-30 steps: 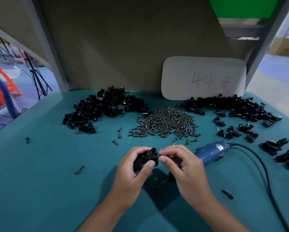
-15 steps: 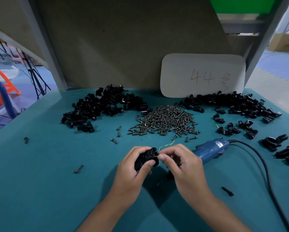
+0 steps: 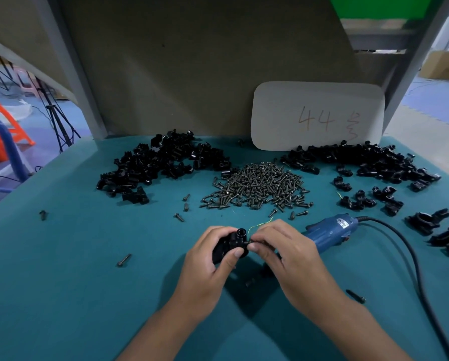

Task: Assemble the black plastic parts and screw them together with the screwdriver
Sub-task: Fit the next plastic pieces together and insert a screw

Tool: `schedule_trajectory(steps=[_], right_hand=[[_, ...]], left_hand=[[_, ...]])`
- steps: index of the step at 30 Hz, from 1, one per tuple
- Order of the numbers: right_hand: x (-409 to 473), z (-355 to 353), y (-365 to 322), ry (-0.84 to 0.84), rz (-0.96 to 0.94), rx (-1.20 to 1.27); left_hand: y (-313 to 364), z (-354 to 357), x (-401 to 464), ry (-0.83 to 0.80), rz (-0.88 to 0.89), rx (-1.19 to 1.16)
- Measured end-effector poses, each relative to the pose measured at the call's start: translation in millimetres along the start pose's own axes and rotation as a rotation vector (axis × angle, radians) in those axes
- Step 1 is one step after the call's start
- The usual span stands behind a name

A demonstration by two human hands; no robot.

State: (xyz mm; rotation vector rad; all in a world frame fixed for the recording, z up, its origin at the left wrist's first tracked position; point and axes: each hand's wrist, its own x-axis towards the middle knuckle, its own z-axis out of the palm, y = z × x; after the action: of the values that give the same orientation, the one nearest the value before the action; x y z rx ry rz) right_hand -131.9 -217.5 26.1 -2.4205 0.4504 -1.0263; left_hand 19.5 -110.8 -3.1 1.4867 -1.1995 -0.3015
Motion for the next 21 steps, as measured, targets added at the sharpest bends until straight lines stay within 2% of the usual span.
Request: schedule_trajectory(steps=[7, 11, 21], right_hand=[[-1.3, -0.9, 2.8, -0.103, -0.032, -0.105], [0.2, -4.3, 1.5, -0.152, 0.083, -0.074], [-2.2, -4.3, 0.6, -0.025, 0.023, -0.029]], left_hand=[[3.7, -1.4, -1.4, -0.021, 0.018, 0.027], [3.9, -0.6, 0.7, -0.006, 0.039, 0.054], [4.9, -0.4, 0.4, -0.032, 0.04, 0.057]])
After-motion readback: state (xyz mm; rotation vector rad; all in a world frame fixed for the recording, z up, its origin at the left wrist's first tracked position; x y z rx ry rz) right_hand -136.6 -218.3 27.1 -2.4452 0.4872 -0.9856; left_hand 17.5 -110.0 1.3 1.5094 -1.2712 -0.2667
